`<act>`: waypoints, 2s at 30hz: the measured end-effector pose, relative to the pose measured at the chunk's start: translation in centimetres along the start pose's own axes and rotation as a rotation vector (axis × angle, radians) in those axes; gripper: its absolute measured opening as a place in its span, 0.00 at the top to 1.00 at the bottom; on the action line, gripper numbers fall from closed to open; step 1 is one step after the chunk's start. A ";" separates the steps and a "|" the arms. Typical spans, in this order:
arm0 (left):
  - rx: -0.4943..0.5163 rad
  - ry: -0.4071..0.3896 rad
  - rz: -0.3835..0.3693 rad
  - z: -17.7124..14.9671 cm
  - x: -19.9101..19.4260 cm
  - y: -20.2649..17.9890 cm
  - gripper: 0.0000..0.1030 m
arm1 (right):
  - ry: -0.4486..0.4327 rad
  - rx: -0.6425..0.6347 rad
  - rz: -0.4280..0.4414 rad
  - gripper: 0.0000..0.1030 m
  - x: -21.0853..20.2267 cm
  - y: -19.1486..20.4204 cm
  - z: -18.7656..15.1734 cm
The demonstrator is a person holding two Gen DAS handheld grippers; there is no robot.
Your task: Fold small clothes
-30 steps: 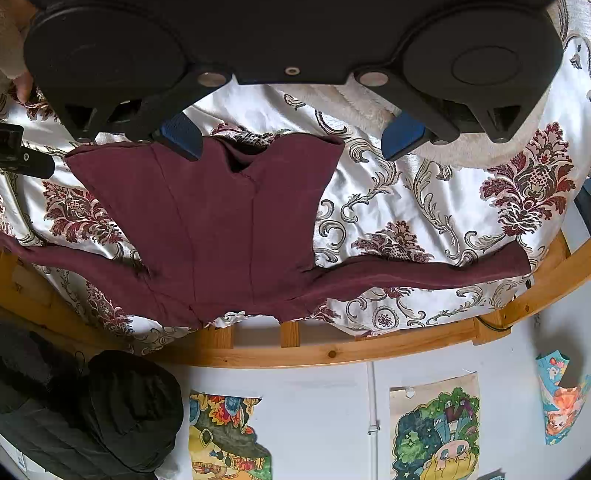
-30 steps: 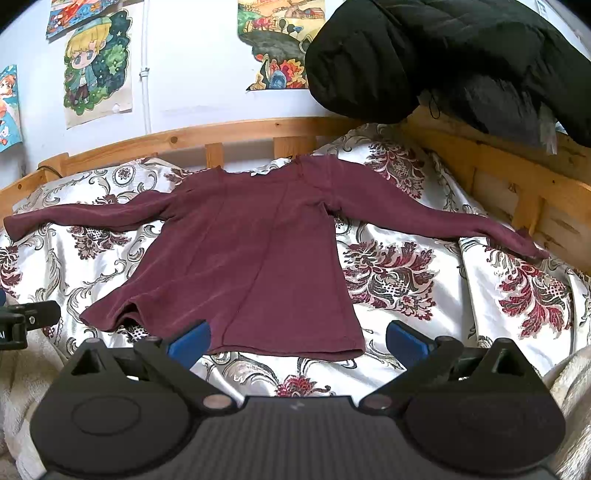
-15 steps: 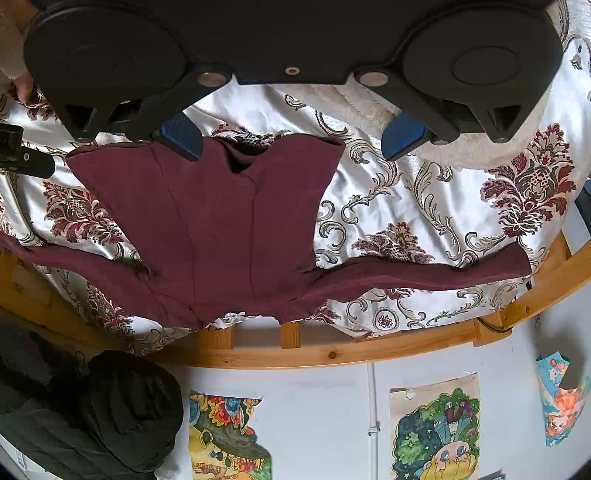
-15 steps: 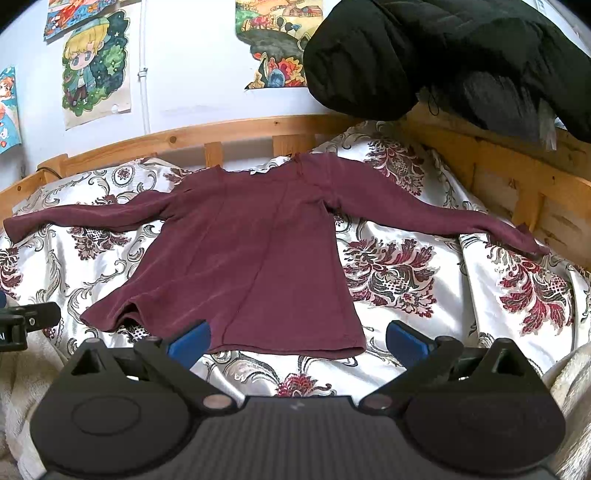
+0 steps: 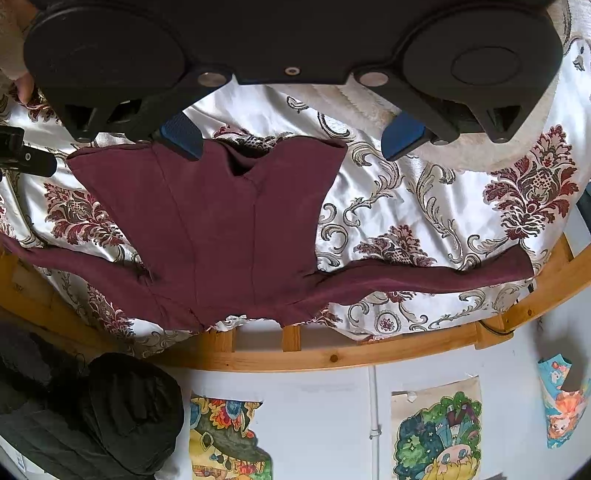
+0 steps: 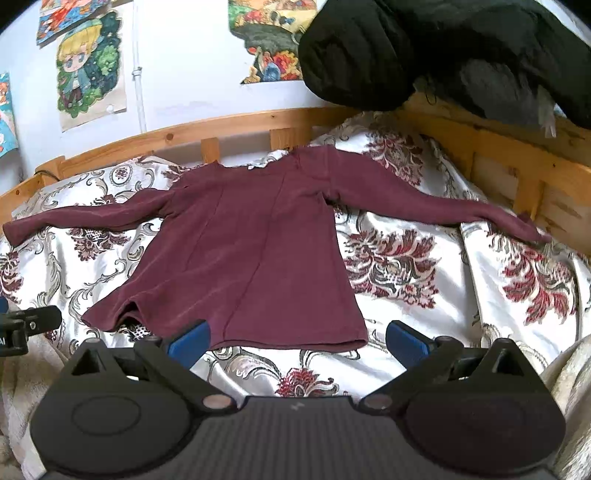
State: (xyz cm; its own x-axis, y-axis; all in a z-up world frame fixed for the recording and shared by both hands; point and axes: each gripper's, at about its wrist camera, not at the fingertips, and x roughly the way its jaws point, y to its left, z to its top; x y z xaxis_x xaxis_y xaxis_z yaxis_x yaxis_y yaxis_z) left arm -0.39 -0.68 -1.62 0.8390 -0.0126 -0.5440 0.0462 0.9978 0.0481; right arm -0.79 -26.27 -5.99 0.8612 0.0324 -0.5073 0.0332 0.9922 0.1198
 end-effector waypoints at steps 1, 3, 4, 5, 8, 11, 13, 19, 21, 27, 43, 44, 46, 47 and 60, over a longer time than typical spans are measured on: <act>-0.001 0.002 0.000 -0.1 0.0 0.0 0.01 | 0.009 0.013 0.003 0.00 0.2 -0.2 0.1; -0.004 0.008 -0.001 0.1 0.2 0.0 0.01 | 0.026 0.032 0.006 0.00 0.4 -0.4 0.1; -0.005 0.014 0.000 0.3 0.2 0.0 0.01 | 0.037 0.039 0.008 0.00 0.6 -0.5 0.1; -0.004 0.017 0.000 0.4 0.4 0.0 0.01 | 0.048 0.045 0.011 0.00 0.7 -0.6 0.2; -0.004 0.048 -0.005 0.8 0.7 0.0 0.01 | 0.088 0.063 0.022 0.00 1.4 -1.0 0.7; -0.029 0.057 -0.028 1.2 1.0 0.5 0.01 | 0.135 0.117 0.048 0.00 2.3 -1.9 1.3; -0.060 0.068 -0.054 1.5 1.3 1.1 0.01 | 0.158 0.175 0.071 0.00 3.0 -3.2 1.9; -0.094 0.104 -0.084 3.7 3.3 1.8 0.01 | 0.185 0.388 0.089 0.00 5.2 -9.1 4.4; -0.083 0.114 -0.078 4.5 4.4 1.7 0.01 | 0.178 0.450 0.062 0.00 6.0 -11.5 5.3; -0.025 0.147 -0.090 7.4 7.9 0.5 0.01 | 0.097 0.571 -0.051 0.00 8.1 -17.9 7.4; 0.104 0.127 -0.113 9.9 17.6 -5.6 0.01 | -0.034 0.349 -0.293 0.00 14.0 -26.3 10.8; 0.099 0.152 -0.115 9.6 17.9 -5.5 0.01 | -0.035 0.327 -0.305 0.00 14.2 -26.2 10.9; 0.094 0.190 -0.106 9.3 18.3 -5.1 0.01 | -0.033 0.256 -0.351 0.02 14.9 -26.0 11.3; 0.092 0.203 -0.105 9.2 18.5 -5.0 0.01 | -0.026 0.212 -0.381 0.08 15.4 -25.8 11.5; 0.056 0.279 -0.155 8.4 19.8 -4.3 0.01 | 0.258 -0.111 -0.461 0.29 19.2 -26.5 11.9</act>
State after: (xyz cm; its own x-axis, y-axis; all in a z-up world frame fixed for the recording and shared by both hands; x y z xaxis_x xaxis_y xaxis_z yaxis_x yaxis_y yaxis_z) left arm 20.64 -5.77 -5.55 0.6389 -0.1375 -0.7569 0.1979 0.9802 -0.0110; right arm 20.85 -53.38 -8.75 0.6171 -0.3953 -0.6804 0.3126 0.9167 -0.2490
